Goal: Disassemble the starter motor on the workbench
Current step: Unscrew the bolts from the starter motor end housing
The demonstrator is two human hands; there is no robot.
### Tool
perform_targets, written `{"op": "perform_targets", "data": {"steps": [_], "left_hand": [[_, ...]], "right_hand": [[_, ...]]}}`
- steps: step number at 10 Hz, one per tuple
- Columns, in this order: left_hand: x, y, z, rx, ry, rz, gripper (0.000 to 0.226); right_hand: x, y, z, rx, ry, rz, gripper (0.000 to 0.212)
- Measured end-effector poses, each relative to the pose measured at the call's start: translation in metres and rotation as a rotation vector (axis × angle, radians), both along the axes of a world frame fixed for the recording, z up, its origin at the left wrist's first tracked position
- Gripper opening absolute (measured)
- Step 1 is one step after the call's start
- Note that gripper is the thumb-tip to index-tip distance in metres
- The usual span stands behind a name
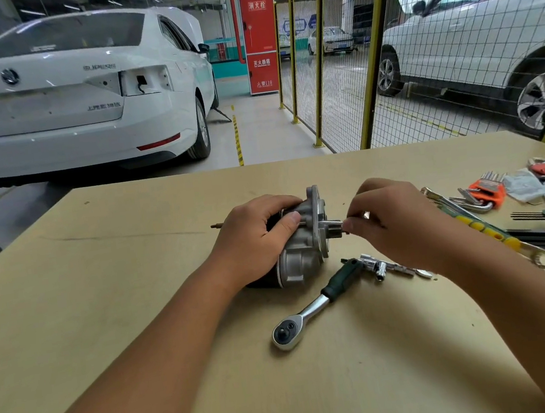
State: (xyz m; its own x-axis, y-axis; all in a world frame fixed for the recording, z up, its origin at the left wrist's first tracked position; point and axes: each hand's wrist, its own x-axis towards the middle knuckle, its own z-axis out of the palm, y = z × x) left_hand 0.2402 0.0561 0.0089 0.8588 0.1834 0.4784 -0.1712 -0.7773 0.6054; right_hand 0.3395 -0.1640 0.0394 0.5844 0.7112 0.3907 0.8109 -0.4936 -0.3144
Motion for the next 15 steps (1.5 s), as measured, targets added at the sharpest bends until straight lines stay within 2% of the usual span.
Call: {"op": "perform_targets", "data": {"steps": [2, 3, 4, 6, 7, 11, 13, 14, 15], "left_hand": [[0.0, -0.0001, -0.0001, 0.002, 0.003, 0.002, 0.041], [0.0001, 0.0, -0.0003, 0.003, 0.0, 0.002, 0.041], [0.0004, -0.0001, -0.0007, 0.001, -0.013, 0.005, 0.04], [0.0011, 0.0008, -0.0016, 0.003, -0.011, 0.007, 0.039], [0.0014, 0.0011, -0.0021, 0.004, -0.01, 0.006, 0.039], [0.0031, 0.0027, -0.0033, 0.007, -0.016, 0.006, 0.04], [0.0033, 0.003, -0.0043, 0.001, -0.017, 0.009, 0.04], [0.0037, 0.003, -0.0049, 0.002, -0.027, 0.005, 0.038], [0.0038, 0.0031, -0.0051, 0.002, -0.03, 0.003, 0.037]], "right_hand": [[-0.0043, -0.0015, 0.0029, 0.007, -0.05, -0.035, 0.01], [-0.004, -0.0018, 0.0025, 0.009, -0.083, -0.056, 0.021], [-0.0033, -0.0026, 0.0012, 0.056, -0.03, -0.043, 0.028], [-0.005, -0.0023, 0.0023, 0.086, -0.007, 0.002, 0.01], [-0.002, -0.0034, 0.0056, 0.045, 0.027, -0.007, 0.018], [-0.0061, -0.0036, 0.0089, -0.011, -0.092, -0.031, 0.007], [-0.0053, -0.0042, 0.0064, 0.049, -0.007, -0.008, 0.016], [-0.0047, -0.0028, 0.0057, 0.062, 0.013, -0.003, 0.009], [-0.0022, -0.0029, 0.0061, 0.036, 0.023, -0.021, 0.015]]}}
